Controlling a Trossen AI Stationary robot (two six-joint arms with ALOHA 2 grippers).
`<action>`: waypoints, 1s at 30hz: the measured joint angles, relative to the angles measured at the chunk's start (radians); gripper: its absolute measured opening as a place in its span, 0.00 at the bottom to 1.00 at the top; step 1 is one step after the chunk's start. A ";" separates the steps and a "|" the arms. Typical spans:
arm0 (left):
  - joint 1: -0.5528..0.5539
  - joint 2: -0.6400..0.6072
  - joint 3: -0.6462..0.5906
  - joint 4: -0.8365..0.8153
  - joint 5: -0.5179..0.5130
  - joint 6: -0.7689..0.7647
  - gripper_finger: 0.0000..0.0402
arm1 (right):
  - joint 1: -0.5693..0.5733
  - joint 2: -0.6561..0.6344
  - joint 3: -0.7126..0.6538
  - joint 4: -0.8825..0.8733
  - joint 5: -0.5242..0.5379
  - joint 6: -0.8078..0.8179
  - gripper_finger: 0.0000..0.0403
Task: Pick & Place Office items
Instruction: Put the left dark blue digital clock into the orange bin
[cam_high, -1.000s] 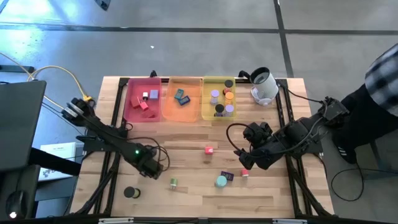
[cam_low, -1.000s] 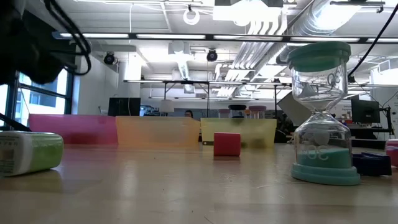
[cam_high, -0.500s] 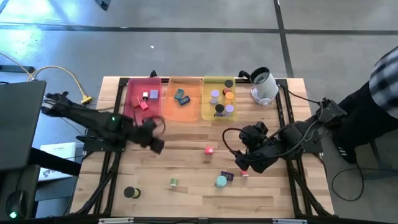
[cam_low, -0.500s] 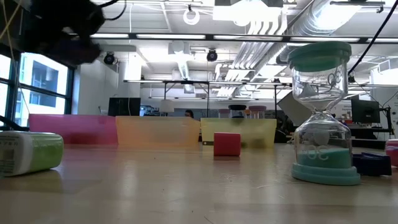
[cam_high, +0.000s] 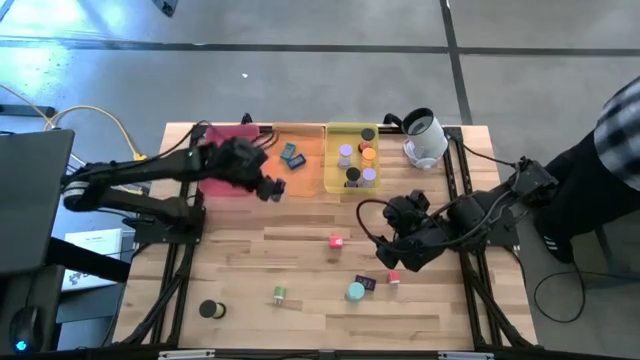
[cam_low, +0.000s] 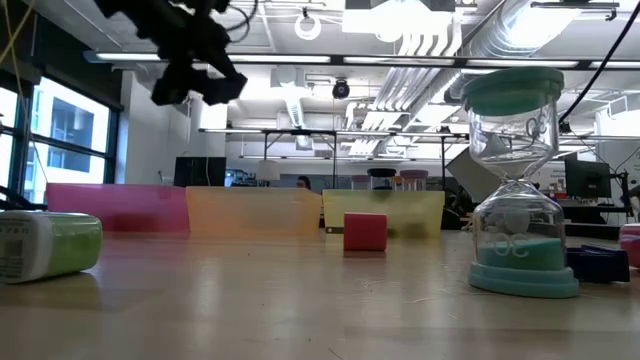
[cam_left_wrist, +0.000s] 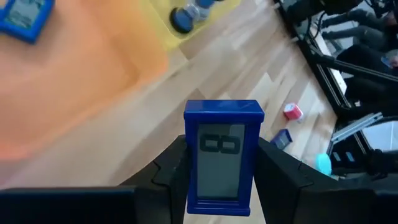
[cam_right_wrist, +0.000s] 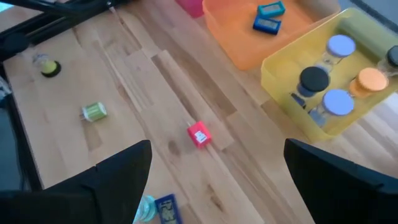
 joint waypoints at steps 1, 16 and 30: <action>0.033 0.022 0.012 -0.007 0.028 0.032 0.33 | 0.000 0.000 0.000 0.000 0.002 -0.001 0.88; 0.175 0.364 0.258 -0.288 -0.142 0.561 0.33 | -0.049 0.000 0.000 -0.010 0.007 -0.045 0.88; 0.212 0.649 0.258 -0.257 -0.222 0.662 0.33 | -0.111 0.000 0.000 -0.012 -0.007 -0.107 0.88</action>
